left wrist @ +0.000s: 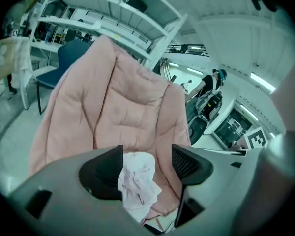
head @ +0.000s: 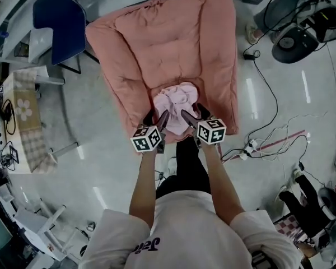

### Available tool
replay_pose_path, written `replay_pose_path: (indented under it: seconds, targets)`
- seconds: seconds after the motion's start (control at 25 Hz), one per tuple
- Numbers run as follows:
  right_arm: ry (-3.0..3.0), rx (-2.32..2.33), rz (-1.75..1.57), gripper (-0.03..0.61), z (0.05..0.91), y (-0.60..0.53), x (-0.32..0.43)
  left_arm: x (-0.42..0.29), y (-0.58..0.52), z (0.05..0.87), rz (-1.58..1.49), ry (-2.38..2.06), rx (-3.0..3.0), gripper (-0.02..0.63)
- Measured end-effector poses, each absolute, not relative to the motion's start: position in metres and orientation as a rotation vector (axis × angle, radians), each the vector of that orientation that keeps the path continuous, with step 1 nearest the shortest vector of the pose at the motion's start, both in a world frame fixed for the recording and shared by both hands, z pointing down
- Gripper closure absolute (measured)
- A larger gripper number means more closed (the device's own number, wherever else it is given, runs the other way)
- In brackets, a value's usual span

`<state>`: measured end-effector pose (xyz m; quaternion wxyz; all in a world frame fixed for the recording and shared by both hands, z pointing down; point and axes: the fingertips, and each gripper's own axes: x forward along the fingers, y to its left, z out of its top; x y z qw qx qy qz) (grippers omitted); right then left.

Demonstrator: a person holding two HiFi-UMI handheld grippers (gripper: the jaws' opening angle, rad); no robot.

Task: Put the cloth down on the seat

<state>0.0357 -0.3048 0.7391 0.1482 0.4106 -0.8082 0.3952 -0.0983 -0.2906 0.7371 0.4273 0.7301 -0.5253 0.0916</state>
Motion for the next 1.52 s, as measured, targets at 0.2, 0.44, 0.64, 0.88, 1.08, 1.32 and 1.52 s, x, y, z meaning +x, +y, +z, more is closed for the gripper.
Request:
replay_pose_path:
  seconds: [0.2, 0.44, 0.64, 0.88, 1.08, 1.32, 1.52]
  targets:
    - [-2.405, 1.258, 0.848, 0.196, 0.651, -0.288, 0.028, -0.105, -0.278, 0.647, 0.194, -1.440, 1.984, 0.298]
    - [-2.466, 1.339, 0.539, 0.200, 0.563, -0.262, 0.014, -0.114, -0.247, 0.564, 0.149, -1.545, 2.141, 0.309]
    - [-2.522, 1.437, 0.423, 0.227, 0.501, -0.254, 0.010, -0.125, -0.233, 0.519, 0.118, -1.621, 2.217, 0.340]
    - [-2.550, 1.500, 0.271, 0.400, 0.443, -0.245, 0.011, -0.134, -0.222, 0.463, 0.045, -1.711, 2.278, 0.411]
    - [-2.560, 1.549, 0.175, 0.446, 0.410, -0.223, 0.007, -0.142, -0.204, 0.423, -0.016, -1.793, 2.306, 0.478]
    - [-2.592, 1.572, 0.173, 0.531, 0.388, -0.202, 0.008, -0.136, -0.186, 0.391, -0.062, -1.812, 2.380, 0.554]
    - [-2.625, 1.550, 0.114, 0.557, 0.374, -0.178, 0.007, -0.126, -0.165, 0.377, -0.094, -1.773, 2.407, 0.597]
